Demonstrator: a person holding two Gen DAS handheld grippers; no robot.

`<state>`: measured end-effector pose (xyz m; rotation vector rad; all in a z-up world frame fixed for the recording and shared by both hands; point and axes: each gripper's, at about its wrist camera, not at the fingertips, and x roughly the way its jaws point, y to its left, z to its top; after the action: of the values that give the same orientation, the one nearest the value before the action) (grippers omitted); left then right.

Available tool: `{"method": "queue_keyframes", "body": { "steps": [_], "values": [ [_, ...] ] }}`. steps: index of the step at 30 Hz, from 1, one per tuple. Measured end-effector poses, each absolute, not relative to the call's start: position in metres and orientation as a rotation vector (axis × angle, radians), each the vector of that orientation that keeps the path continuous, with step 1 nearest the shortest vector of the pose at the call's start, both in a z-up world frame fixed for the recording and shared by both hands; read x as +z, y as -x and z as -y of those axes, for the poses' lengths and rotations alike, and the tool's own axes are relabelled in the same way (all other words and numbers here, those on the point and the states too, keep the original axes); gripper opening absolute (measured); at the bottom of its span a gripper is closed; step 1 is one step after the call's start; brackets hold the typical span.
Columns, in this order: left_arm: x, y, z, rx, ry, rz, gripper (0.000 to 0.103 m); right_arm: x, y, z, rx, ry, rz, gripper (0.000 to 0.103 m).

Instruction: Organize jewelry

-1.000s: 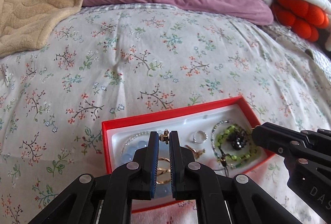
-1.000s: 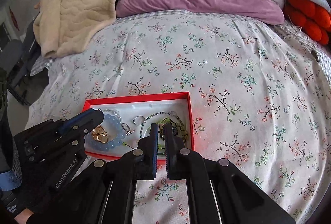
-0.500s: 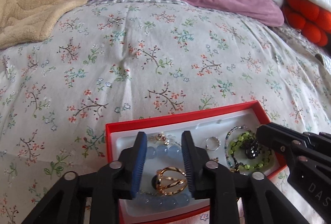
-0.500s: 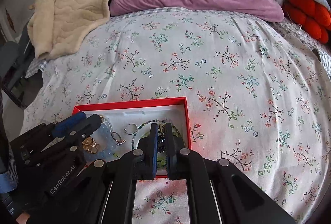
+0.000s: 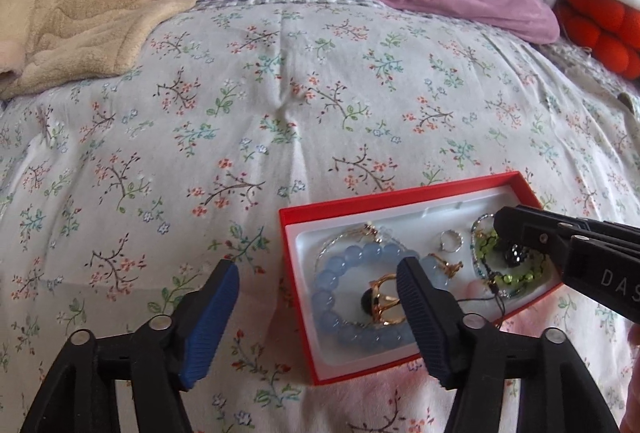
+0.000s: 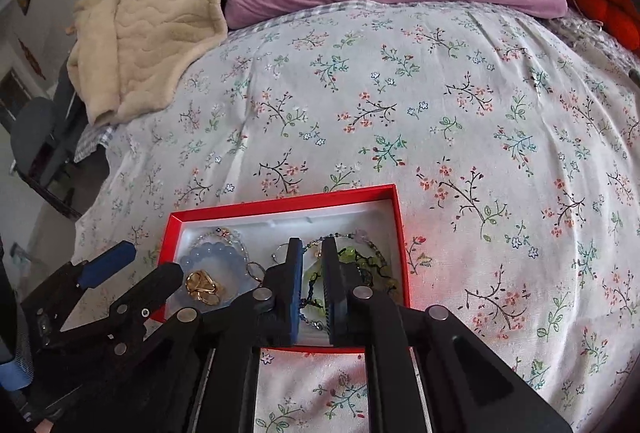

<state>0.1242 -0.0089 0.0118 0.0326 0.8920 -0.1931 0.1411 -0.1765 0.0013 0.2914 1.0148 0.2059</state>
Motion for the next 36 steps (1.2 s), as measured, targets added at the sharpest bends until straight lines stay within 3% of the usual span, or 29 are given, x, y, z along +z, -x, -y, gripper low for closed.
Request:
{"method": "queue_keyframes", "body": {
  "steps": [2, 4, 14, 18, 22, 27, 36],
  "values": [
    [0.012, -0.122, 0.007, -0.191, -0.033, -0.901, 0.078, 0.004, -0.138, 0.176, 0.209, -0.283, -1.012, 0.031],
    [0.012, -0.118, 0.007, -0.189, -0.038, -0.912, 0.082, 0.009, -0.131, 0.178, 0.213, -0.283, -1.002, 0.052],
    [0.012, -0.092, 0.009, -0.122, -0.117, -0.977, 0.096, 0.022, -0.098, 0.185, 0.133, -0.196, -1.046, 0.059],
    [0.006, -0.078, 0.009, -0.112, -0.112, -1.026, 0.102, 0.017, -0.087, 0.198, 0.05, -0.217, -1.097, 0.069],
    [0.001, -0.063, 0.01, -0.094, -0.134, -1.056, 0.102, 0.014, -0.071, 0.207, -0.03, -0.184, -1.126, 0.085],
    [-0.002, -0.045, 0.003, -0.071, -0.098, -1.093, 0.102, 0.012, -0.049, 0.198, -0.059, -0.063, -1.128, 0.098],
    [-0.003, -0.029, -0.003, -0.079, -0.071, -1.093, 0.102, 0.005, -0.01, 0.17, 0.003, 0.02, -1.151, 0.101]
  ]
}}
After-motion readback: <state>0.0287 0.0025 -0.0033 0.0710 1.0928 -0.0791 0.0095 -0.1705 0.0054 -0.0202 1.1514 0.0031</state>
